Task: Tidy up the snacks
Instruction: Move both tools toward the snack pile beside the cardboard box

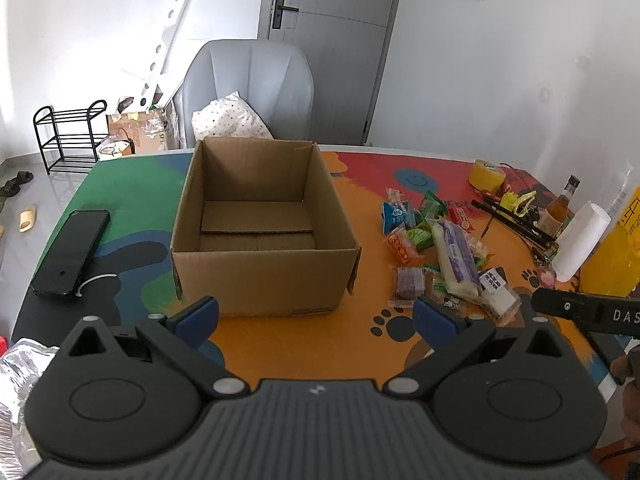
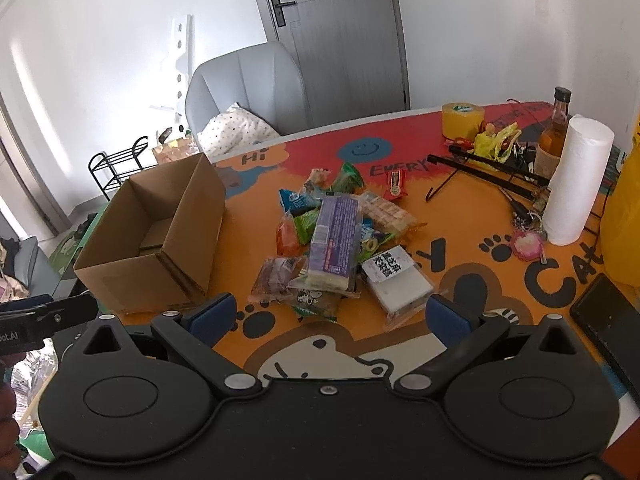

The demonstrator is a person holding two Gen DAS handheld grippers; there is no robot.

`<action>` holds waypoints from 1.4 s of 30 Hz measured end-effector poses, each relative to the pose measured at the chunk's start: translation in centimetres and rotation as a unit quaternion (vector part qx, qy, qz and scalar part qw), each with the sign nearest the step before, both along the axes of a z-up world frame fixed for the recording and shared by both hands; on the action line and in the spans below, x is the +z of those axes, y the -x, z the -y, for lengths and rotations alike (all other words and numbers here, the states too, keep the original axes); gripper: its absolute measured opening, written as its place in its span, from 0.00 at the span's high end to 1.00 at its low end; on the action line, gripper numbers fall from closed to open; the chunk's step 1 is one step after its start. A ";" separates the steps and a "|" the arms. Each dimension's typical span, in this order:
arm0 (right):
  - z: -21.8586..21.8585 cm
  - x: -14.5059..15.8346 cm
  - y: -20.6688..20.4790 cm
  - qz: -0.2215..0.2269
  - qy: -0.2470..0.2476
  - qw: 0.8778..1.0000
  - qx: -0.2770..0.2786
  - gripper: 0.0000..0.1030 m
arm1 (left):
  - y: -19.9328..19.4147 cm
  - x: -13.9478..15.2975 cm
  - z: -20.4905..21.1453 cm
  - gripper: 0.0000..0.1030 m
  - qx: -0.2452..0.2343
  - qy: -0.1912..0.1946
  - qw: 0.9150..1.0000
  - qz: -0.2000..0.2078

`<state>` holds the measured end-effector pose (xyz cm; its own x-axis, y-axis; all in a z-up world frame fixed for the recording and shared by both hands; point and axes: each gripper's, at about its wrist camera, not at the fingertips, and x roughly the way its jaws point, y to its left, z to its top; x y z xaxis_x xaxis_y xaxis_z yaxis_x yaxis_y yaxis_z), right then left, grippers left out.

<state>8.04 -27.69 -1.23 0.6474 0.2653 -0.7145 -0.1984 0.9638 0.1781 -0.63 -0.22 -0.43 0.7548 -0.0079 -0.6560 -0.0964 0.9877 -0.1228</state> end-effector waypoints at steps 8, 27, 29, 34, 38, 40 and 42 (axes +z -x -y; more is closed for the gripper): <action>0.3 0.2 0.0 0.005 -0.002 1.000 -0.001 0.00 | 0.2 0.2 0.2 0.00 0.002 -0.003 1.000 0.001; 0.2 0.6 1.0 0.016 -0.004 1.000 0.005 0.00 | 1.0 0.7 0.4 0.00 -0.003 -0.003 1.000 0.009; 0.2 0.6 0.9 0.016 -0.001 1.000 0.005 0.00 | 1.0 0.6 0.4 0.00 -0.002 -0.002 1.000 0.009; 0.3 0.2 0.8 0.012 0.005 1.000 0.005 0.00 | 0.9 0.5 0.5 0.00 -0.007 -0.004 1.000 0.009; 0.5 0.1 0.8 0.013 0.004 1.000 -0.004 0.00 | 0.7 0.4 0.5 0.00 -0.010 -0.002 1.000 0.010; 0.6 0.1 0.8 0.012 0.002 1.000 -0.005 0.00 | 0.5 0.3 0.5 0.00 -0.013 -0.002 1.000 0.009; 0.7 0.0 0.9 0.013 0.003 1.000 -0.006 0.00 | 0.4 0.2 0.6 0.00 -0.017 -0.002 1.000 0.007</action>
<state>7.18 -28.40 -1.21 0.6689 0.2528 -0.6991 -0.1910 0.9673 0.1670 -1.01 -0.82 -0.21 0.7632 -0.0312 -0.6454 -0.0602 0.9911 -0.1190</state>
